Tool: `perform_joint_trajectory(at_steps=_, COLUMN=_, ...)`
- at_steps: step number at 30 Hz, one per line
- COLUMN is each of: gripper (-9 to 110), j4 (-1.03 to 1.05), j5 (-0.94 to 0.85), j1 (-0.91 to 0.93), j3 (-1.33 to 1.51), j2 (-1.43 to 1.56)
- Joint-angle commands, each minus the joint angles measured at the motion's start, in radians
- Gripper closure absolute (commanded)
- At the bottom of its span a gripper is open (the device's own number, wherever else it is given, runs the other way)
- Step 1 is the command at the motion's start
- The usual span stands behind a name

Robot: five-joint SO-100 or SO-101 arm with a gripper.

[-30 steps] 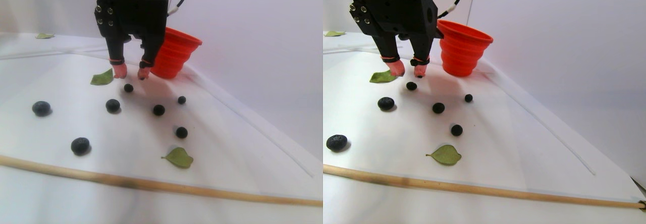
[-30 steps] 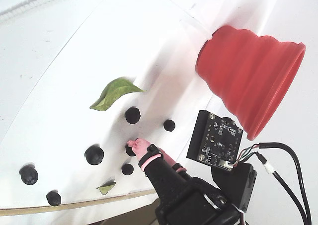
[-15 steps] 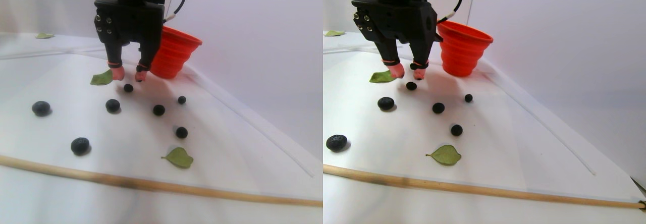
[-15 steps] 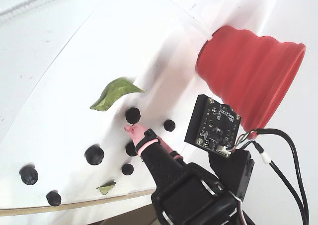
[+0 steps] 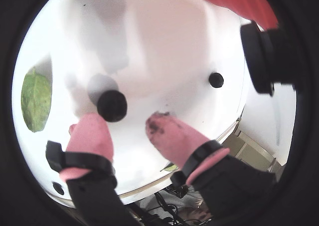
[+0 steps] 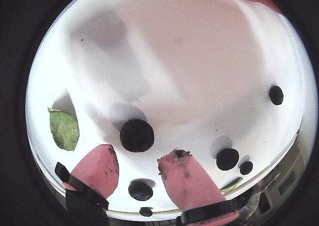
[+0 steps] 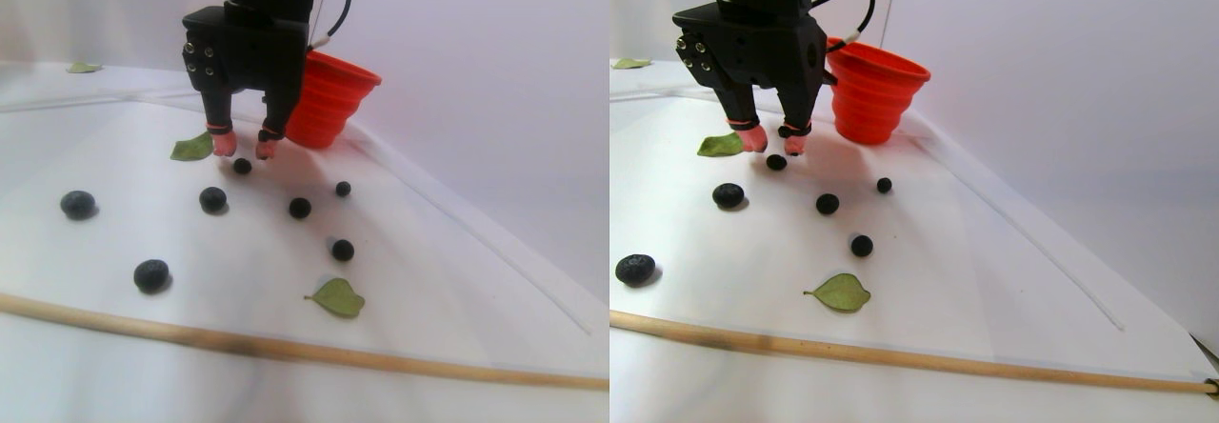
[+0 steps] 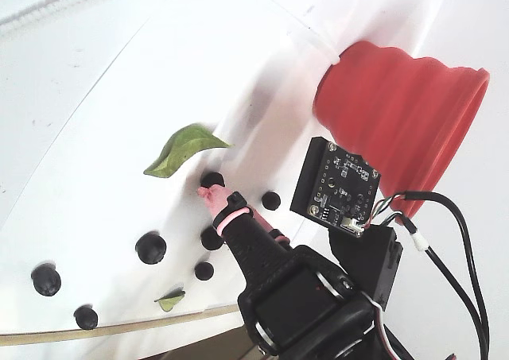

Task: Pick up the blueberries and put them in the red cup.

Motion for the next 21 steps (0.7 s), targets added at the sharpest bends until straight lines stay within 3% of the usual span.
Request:
perform_joint_trajectory(at_steps=1, gripper=85, j4=-0.021, j5=0.014, j1=0.005, j3=-0.028, j2=-0.003)
perform_joint_trajectory(at_steps=21, gripper=85, j4=-0.086, j5=0.069, j1=-0.012, j3=-0.071, j2=-0.095)
